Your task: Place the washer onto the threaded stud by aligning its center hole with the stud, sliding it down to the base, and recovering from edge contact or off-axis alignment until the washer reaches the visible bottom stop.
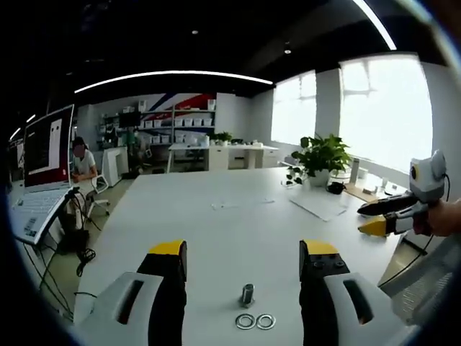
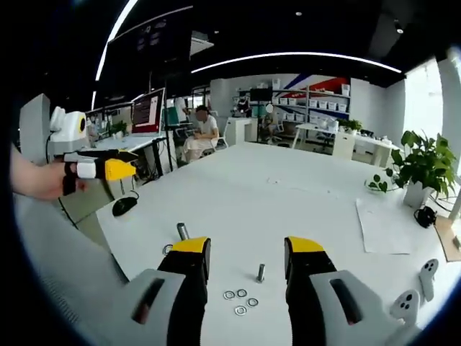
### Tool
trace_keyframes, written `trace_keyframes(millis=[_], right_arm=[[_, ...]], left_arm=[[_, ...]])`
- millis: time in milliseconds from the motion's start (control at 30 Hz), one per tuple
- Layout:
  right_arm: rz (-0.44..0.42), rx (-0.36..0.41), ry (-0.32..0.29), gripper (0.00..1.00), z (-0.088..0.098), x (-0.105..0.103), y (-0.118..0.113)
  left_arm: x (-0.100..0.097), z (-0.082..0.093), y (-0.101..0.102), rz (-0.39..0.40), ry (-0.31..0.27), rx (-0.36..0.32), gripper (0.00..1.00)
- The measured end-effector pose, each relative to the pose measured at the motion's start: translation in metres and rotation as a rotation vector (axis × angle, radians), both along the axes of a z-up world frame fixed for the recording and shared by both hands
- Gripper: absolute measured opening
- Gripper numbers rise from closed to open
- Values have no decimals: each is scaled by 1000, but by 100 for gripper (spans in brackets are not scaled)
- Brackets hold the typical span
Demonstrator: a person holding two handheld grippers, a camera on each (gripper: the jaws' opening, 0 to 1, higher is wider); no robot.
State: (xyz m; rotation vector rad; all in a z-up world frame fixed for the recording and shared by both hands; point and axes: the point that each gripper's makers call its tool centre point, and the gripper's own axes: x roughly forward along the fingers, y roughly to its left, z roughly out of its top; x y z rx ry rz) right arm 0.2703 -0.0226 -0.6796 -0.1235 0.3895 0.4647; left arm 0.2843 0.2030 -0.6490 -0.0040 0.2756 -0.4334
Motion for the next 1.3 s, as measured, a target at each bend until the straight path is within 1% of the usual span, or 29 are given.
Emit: trace_keyframes(millis=[67, 100, 133, 167, 233, 267, 367, 433, 533, 667, 700, 800, 867, 1067, 1167, 1300], right_arm=[[-1, 0, 2, 44, -1, 0, 0], [-3, 1, 3, 44, -1, 0, 0], [-4, -1, 4, 44, -1, 0, 0], [-1, -7, 0, 44, 0, 0, 1], [24, -45, -22, 44, 1, -1, 4], [32, -66, -22, 44, -1, -2, 5], [38, -63, -11, 44, -3, -4, 7], [52, -98, -26, 44, -3, -3, 8], [52, -76, -26, 44, -1, -3, 10], [33, -59, 15, 44, -10, -4, 5], [19, -39, 30, 44, -11, -4, 3], [2, -23, 32, 44, -10, -2, 0], [-15, 19, 50, 44, -11, -2, -1], [-14, 3, 60, 44, -15, -3, -2], [-4, -13, 63, 44, -17, -4, 1], [-5, -16, 71, 44, -18, -5, 0]], left_arm=[[1, -2, 2, 4, 3, 12, 62], [1, -4, 2, 2, 5, 24, 62], [1, -5, 2, -4, -2, 52, 62], [1, -6, 1, -9, -4, 59, 62], [0, -4, -1, -11, -2, 50, 62], [-1, -2, -2, -16, -15, 40, 62], [-1, -5, -3, -25, -7, 52, 62], [0, -6, -4, -29, -1, 53, 62], [0, -1, -4, -29, -16, 44, 62], [-1, -6, -3, -29, 6, 36, 62], [-1, -5, -4, -32, 4, 34, 62], [-1, -5, -6, -39, -2, 45, 62], [-2, -6, -5, -39, 0, 45, 61], [-2, -9, -4, -34, 19, 36, 61], [-3, -12, -5, -38, 28, 45, 61], [-4, -13, -6, -43, 33, 46, 61]])
